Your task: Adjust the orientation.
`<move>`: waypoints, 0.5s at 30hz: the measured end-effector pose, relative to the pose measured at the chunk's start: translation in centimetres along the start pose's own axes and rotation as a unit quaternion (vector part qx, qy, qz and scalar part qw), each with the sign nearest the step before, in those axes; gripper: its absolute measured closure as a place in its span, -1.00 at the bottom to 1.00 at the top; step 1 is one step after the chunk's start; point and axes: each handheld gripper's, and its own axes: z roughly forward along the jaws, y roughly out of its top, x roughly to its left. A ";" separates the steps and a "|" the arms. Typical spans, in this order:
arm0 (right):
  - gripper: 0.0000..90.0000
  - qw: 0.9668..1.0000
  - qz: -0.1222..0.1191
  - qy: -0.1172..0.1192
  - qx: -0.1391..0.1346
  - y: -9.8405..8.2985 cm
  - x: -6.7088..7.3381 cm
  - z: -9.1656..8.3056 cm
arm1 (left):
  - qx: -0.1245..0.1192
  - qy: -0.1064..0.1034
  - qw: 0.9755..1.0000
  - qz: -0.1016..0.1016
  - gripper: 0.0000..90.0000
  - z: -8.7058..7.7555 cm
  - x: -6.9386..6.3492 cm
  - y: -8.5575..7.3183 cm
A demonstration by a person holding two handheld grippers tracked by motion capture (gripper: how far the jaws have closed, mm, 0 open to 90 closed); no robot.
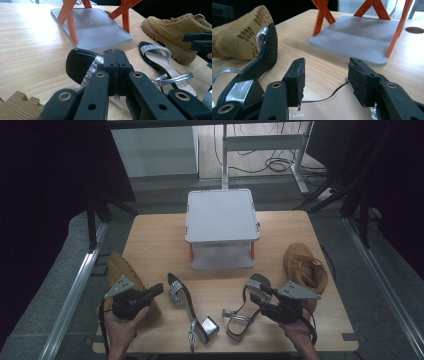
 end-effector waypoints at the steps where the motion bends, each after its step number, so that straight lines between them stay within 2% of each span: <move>1: 0.05 1.000 0.004 0.001 0.001 0.0 -0.1 0.1 | 0.001 0.000 1.000 0.003 0.99 0.0 -0.1 0.0; 5: 0.05 1.000 0.020 0.007 -0.003 0.0 -0.1 0.1 | 0.014 0.004 1.000 0.005 0.99 -0.2 -0.5 -0.7; 8: 0.06 1.000 0.020 0.014 -0.004 0.1 -0.1 -0.1 | 0.024 0.024 0.999 0.007 0.98 -0.5 -0.8 -1.4; 11: 0.06 1.000 0.026 0.010 -0.003 0.2 -0.2 -0.4 | 0.024 0.020 1.000 -0.005 0.98 -0.7 -1.0 -1.8; 15: 0.05 1.000 0.026 0.010 -0.006 0.4 -0.4 -0.4 | 0.047 0.018 0.999 0.003 0.98 -0.1 -1.7 -2.6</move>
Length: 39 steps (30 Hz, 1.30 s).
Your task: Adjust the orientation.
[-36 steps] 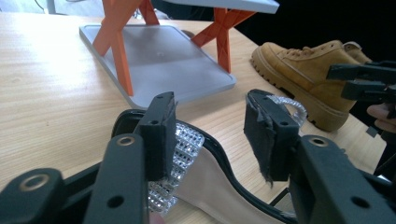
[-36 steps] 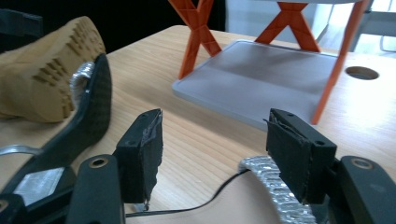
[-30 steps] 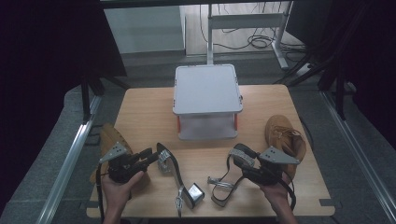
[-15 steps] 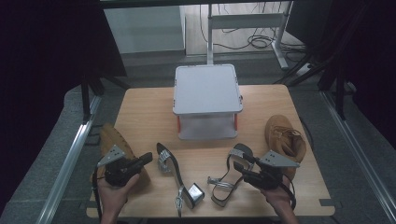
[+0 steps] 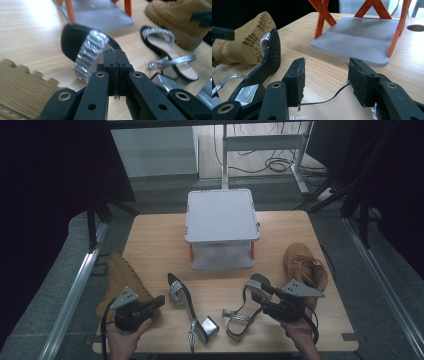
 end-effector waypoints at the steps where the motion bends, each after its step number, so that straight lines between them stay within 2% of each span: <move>1: 0.05 1.000 -0.002 0.000 0.001 0.0 0.0 0.0 | 0.005 -0.001 1.000 0.002 0.98 0.1 -0.1 -0.1; 3: 0.03 1.000 -0.014 0.004 0.006 -0.1 0.2 0.2 | 0.016 -0.001 1.000 0.006 0.98 0.4 -0.4 -0.4; 7: 0.02 1.000 -0.021 0.003 0.007 -0.1 0.5 0.2 | 0.024 -0.005 1.000 0.001 0.98 1.1 -1.0 -0.9; 9: 0.01 1.000 -0.025 0.002 0.008 -0.2 0.6 0.1 | 0.030 -0.004 1.000 0.006 0.98 1.7 -1.3 -1.0; 19: -0.02 0.999 -0.025 -0.019 0.008 -0.5 0.2 -0.5 | 0.059 -0.010 0.998 0.016 0.99 4.5 -2.2 -1.3; 39: -0.04 0.999 -0.024 -0.035 0.033 -1.1 0.1 0.2 | 0.070 -0.021 0.997 0.016 0.99 6.9 -2.4 -0.7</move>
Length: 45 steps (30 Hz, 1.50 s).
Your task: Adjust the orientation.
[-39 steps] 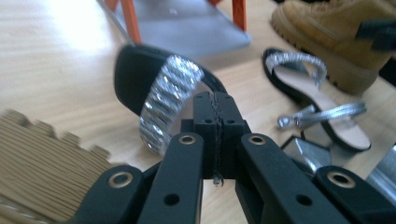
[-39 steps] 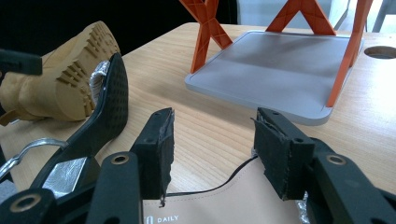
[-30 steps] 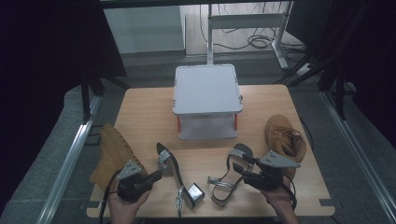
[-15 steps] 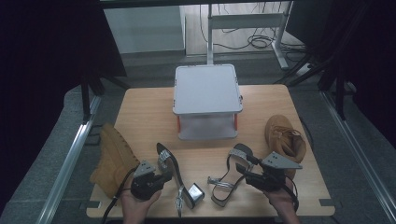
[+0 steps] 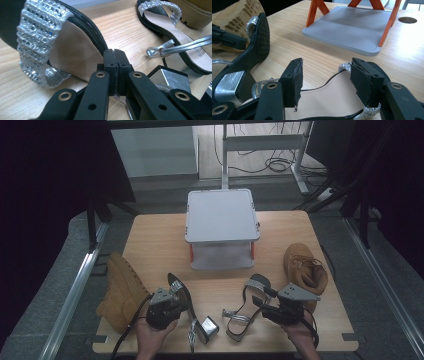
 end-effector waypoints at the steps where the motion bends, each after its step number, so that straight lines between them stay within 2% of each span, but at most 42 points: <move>1: -0.04 1.000 0.000 -0.001 0.002 -0.1 0.0 0.0 | -0.001 0.000 1.000 -0.001 0.99 0.1 0.0 0.0; 12: -0.04 1.000 0.004 -0.006 0.005 -0.3 -0.1 0.1 | 0.004 0.002 1.000 0.006 0.99 0.5 -0.1 0.6; 20: -0.04 1.000 0.007 -0.011 0.006 -0.4 -0.2 0.0 | 0.011 -0.005 1.000 0.008 0.99 1.3 -0.1 1.4; 24: -0.04 1.000 0.009 -0.012 0.006 -0.4 -0.3 0.0 | 0.020 -0.015 1.000 0.011 0.98 2.8 0.0 2.4; 28: -0.05 1.000 0.007 -0.013 0.009 -0.5 -0.4 0.2 | 0.057 -0.017 0.998 0.023 0.99 5.6 0.0 3.7; 30: -0.05 1.000 0.008 -0.014 0.010 -0.6 -0.5 0.1 | 0.072 -0.020 0.997 0.028 0.99 6.5 0.0 3.9; 32: -0.05 1.000 0.012 -0.016 0.007 -0.6 -0.6 0.0 | 0.077 -0.019 0.996 0.031 0.99 7.0 -0.1 3.9; 40: -0.05 0.999 0.022 -0.026 0.004 -0.7 -1.0 -0.3 | 0.062 -0.025 0.997 0.034 0.99 6.2 -0.7 4.0; 45: 0.01 1.000 0.017 -0.015 0.009 -0.7 -0.5 -0.3 | 0.048 -0.026 0.998 0.032 0.98 5.2 -0.8 3.8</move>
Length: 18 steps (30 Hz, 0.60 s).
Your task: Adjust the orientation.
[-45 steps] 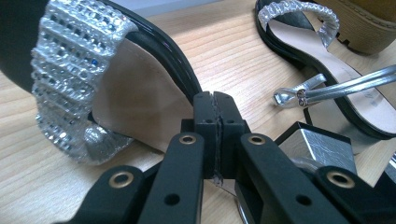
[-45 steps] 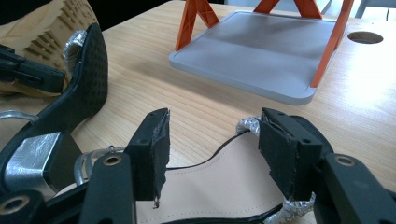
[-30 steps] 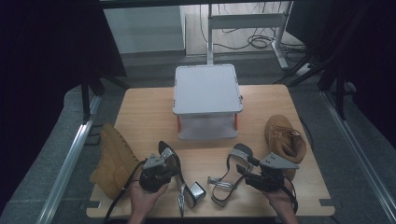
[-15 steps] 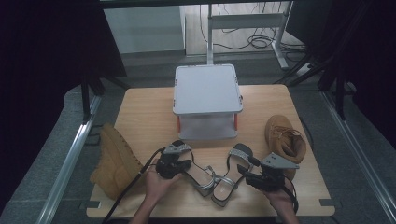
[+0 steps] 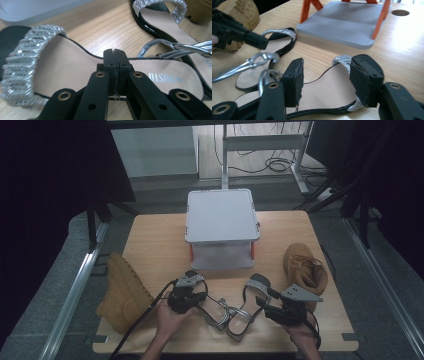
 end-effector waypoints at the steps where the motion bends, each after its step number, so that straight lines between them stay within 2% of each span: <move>1: 0.05 1.000 -0.002 0.004 0.002 0.0 0.1 0.0 | -0.005 0.000 1.000 -0.001 0.98 -0.3 0.0 -0.1; 4: 0.26 1.000 -0.012 0.016 0.006 0.0 0.4 0.0 | -0.020 0.001 1.000 -0.003 0.96 -1.5 0.1 -0.2; 7: 0.61 0.999 -0.018 0.031 0.011 0.0 0.6 -0.1 | -0.034 0.003 0.999 0.000 0.90 -2.8 0.1 -0.5; 9: 0.78 0.999 -0.023 0.042 0.015 0.1 0.9 -0.2 | -0.048 0.001 0.999 -0.001 0.81 -3.7 0.3 -0.7; 10: 0.89 0.998 -0.027 0.050 0.028 0.1 1.3 -0.1 | -0.054 -0.001 0.999 -0.002 0.68 -4.0 0.4 -0.9; 11: 0.89 0.998 -0.027 0.050 0.028 0.1 1.3 -0.1 | -0.058 -0.001 0.998 -0.004 0.68 -4.3 0.5 -1.0; 12: 0.97 0.997 -0.031 0.061 0.036 0.1 2.0 0.2 | -0.056 0.000 0.998 -0.002 0.53 -4.5 0.6 -1.1; 13: 0.97 0.997 -0.031 0.061 0.036 0.1 2.0 0.2 | -0.054 0.004 0.999 -0.001 0.53 -4.6 0.7 -1.1; 14: 0.98 0.995 -0.042 0.073 0.045 0.2 2.8 0.5 | -0.058 0.007 0.998 -0.002 0.39 -4.9 0.7 -1.2; 18: 0.98 0.993 -0.059 0.085 0.055 0.3 4.1 0.9 | -0.084 0.018 0.996 -0.012 0.23 -5.8 1.1 -1.6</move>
